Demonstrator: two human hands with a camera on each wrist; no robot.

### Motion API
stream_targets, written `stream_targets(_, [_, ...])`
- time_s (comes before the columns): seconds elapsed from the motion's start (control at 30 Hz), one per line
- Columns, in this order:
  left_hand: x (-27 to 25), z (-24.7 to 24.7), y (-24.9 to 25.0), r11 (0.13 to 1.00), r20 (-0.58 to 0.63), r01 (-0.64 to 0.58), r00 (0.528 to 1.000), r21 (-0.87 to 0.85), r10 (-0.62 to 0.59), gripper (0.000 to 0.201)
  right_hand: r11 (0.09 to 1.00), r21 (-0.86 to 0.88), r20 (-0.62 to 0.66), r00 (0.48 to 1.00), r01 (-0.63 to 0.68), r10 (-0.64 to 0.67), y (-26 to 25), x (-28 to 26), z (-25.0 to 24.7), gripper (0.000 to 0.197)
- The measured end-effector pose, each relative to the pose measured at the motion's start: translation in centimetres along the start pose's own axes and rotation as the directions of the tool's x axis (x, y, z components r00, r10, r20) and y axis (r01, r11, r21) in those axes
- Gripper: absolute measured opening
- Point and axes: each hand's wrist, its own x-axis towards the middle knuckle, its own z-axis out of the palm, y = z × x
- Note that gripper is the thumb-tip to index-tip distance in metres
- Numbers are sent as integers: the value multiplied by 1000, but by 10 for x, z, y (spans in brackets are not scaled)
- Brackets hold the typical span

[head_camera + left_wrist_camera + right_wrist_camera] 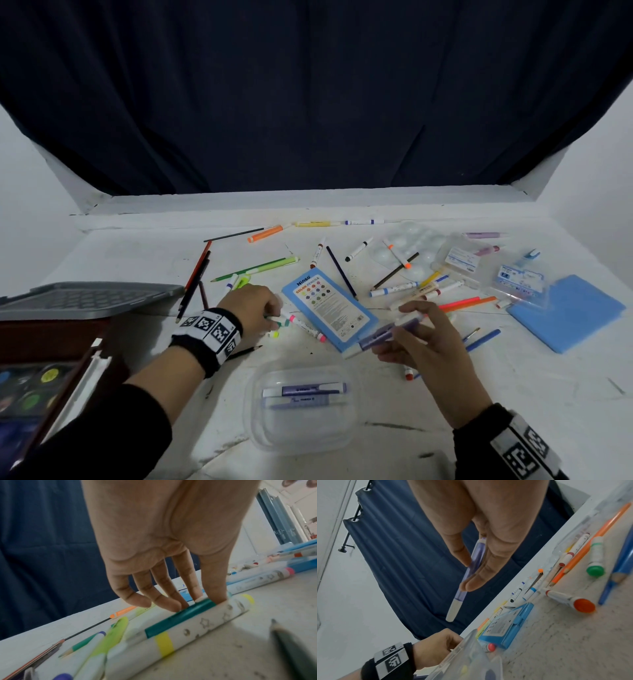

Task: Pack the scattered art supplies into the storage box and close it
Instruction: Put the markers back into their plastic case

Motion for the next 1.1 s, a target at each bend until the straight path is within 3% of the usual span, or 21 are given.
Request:
stream_targets(0.13, [1, -5, 3, 1000, -13, -1, 1000, 9, 1, 20, 999, -51, 47, 999, 16, -14, 4, -6, 0, 10])
stream_targets(0.23, [-10, -16, 2, 998, -157, 0, 988, -66, -10, 18, 998, -51, 81, 996, 41, -37, 4, -9, 3, 8])
stream_targets(0.3, [-21, -28, 2, 971, -294, -56, 956, -232, -16, 19, 995, -75, 114, 992, 69, -60, 4, -11, 5, 8])
stream_targets(0.47, [-67, -59, 15, 784, -551, -249, 823, -569, -139, 28, 951, -278, 187, 979, 134, -84, 5, -14, 15, 11])
stream_targets(0.53, [-87, -61, 21, 659, -551, -310, 812, -686, -192, 16, 914, -363, 214, 971, 178, -105, 5, -15, 20, 14])
stream_targets(0.6, [-106, -57, 25, 551, -520, -326, 820, -768, -240, 17, 859, -450, 257, 956, 244, -137, 5, -16, 23, 18])
stream_targets(0.73, [-139, -35, 32, 464, -380, -225, 884, -857, -274, 17, 769, -541, 329, 927, 341, -179, 5, -15, 27, 18])
stream_targets(0.83, [-157, -14, 31, 511, -226, -98, 955, -854, -194, 15, 682, -609, 410, 897, 406, -168, 8, -13, 28, 18])
stream_targets(0.97, [-170, 5, 23, 635, -90, -24, 993, -772, -72, 15, 546, -675, 514, 848, 495, -134, 15, -11, 29, 17])
stream_targets(1.1, [-174, 12, 20, 845, -147, -57, 989, -531, -26, 18, 481, -671, 568, 808, 564, -155, 22, -10, 31, 13])
